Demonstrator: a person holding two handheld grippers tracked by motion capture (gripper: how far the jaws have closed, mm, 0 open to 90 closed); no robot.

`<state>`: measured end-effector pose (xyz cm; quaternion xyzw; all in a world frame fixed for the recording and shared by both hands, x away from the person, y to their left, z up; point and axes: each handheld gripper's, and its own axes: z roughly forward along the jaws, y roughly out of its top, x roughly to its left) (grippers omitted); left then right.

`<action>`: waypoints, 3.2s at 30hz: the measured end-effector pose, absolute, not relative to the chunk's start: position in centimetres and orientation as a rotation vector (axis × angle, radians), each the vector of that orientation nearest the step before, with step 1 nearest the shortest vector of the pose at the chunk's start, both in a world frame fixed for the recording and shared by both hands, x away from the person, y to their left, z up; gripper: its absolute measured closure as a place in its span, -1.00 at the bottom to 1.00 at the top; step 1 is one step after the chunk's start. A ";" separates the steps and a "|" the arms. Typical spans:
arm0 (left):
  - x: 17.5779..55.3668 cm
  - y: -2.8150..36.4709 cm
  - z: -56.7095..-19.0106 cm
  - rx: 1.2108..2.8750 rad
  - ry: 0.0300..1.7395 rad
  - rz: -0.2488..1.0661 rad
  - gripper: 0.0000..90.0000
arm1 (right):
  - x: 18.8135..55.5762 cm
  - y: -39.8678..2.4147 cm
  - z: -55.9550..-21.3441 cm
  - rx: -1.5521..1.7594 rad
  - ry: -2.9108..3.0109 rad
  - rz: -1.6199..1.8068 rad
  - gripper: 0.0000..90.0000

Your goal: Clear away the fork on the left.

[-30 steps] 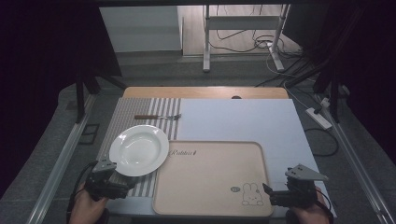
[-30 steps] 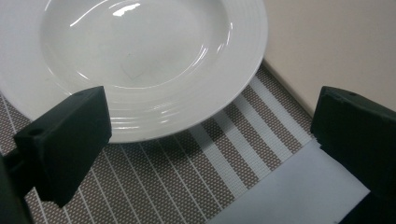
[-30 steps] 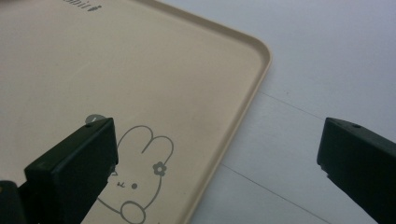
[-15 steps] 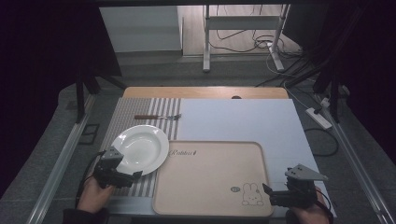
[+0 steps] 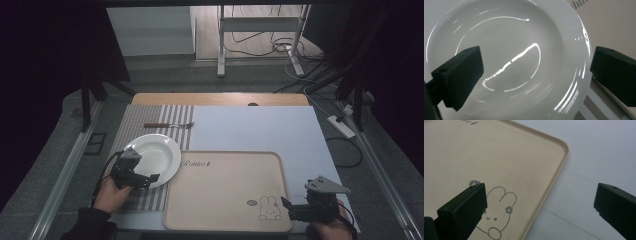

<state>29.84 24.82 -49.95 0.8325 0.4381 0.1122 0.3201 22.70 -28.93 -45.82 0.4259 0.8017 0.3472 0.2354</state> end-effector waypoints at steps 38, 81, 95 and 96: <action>40.2 21.9 -50.1 2.246 1.126 0.302 -1.00 | 22.7 -29.1 -45.8 1.177 2.202 0.961 -1.00; 51.5 25.3 -50.9 2.323 1.295 0.303 0.97 | 22.8 -28.9 -45.9 1.157 2.235 0.947 -1.00; 52.2 26.6 -51.6 2.432 1.355 0.239 0.97 | 22.8 -28.9 -45.9 1.162 2.240 0.950 -1.00; 52.0 26.7 -51.5 2.441 1.347 0.221 0.97 | 22.8 -28.9 -45.9 1.160 2.240 0.949 -1.00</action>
